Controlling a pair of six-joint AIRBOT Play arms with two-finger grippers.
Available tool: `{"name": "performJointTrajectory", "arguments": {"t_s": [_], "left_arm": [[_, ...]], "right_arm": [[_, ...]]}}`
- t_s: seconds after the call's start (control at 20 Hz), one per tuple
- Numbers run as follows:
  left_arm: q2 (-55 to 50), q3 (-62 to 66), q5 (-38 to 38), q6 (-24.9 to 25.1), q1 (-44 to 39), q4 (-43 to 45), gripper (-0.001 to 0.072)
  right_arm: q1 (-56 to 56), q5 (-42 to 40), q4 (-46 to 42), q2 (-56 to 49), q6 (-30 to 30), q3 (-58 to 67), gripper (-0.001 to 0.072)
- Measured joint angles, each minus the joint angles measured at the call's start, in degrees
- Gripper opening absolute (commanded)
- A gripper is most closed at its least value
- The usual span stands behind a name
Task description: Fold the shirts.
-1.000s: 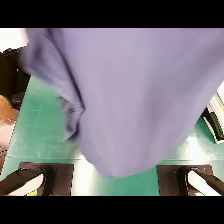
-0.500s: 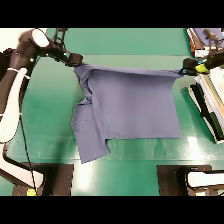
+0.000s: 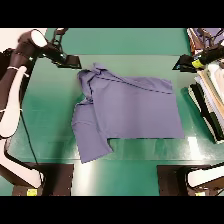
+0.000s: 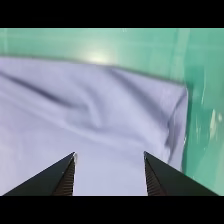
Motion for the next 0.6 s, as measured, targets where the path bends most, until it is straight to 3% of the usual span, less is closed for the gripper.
{"name": "performJointTrajectory", "arguments": {"t_s": [0.3,0.6], "left_arm": [[11.5,-11.1,-8.6,0.1,4.2,-0.2,0.0623],[25.5,-41.4,-5.3,1.8,5.1,-2.8,0.0624]], "right_arm": [[-2.7,3.0,0.1,11.2,-2.7,-13.7,0.0439],[-3.4,0.8,0.2,25.1,-4.1,-33.1,0.0439]]}}
